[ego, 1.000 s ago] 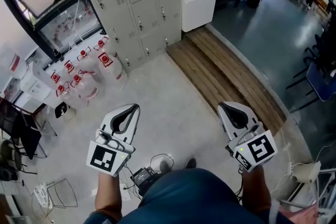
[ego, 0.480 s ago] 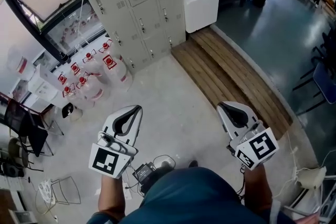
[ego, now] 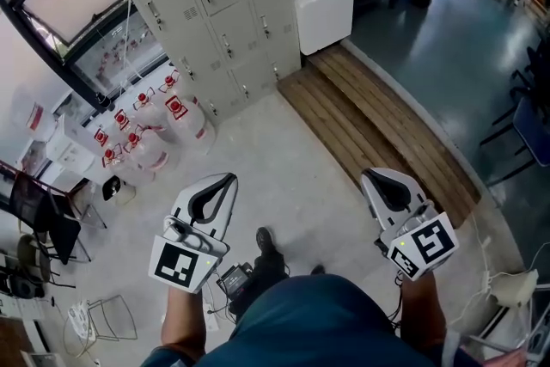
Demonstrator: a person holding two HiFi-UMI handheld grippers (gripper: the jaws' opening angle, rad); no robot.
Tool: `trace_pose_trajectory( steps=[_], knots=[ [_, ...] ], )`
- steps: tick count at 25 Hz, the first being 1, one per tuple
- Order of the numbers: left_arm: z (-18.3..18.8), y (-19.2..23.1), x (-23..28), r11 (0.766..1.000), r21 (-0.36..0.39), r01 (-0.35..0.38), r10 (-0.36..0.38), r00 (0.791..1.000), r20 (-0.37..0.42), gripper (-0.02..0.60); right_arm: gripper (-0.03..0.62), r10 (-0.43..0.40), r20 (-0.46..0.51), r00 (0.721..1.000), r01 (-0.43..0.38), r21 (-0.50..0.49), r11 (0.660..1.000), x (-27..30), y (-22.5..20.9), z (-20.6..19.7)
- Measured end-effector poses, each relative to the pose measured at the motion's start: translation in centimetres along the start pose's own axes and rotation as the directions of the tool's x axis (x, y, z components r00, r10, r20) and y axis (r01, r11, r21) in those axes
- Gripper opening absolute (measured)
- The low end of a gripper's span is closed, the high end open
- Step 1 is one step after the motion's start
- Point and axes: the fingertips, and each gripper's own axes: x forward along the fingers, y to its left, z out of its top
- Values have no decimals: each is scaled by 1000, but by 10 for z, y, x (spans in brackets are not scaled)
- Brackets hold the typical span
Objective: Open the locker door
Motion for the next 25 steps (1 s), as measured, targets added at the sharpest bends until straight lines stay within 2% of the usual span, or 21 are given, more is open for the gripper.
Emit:
trace_pose_trajectory(
  steps=[10, 25],
  knots=[
    [-32, 66, 39, 998, -42, 52, -50, 998, 38, 17, 37, -109, -12, 994, 109, -28, 994, 48, -21, 7],
    [-71, 244, 114, 991, -70, 116, -111, 991, 77, 17, 37, -219, -48, 975, 217, -34, 975, 208, -40, 33]
  ],
)
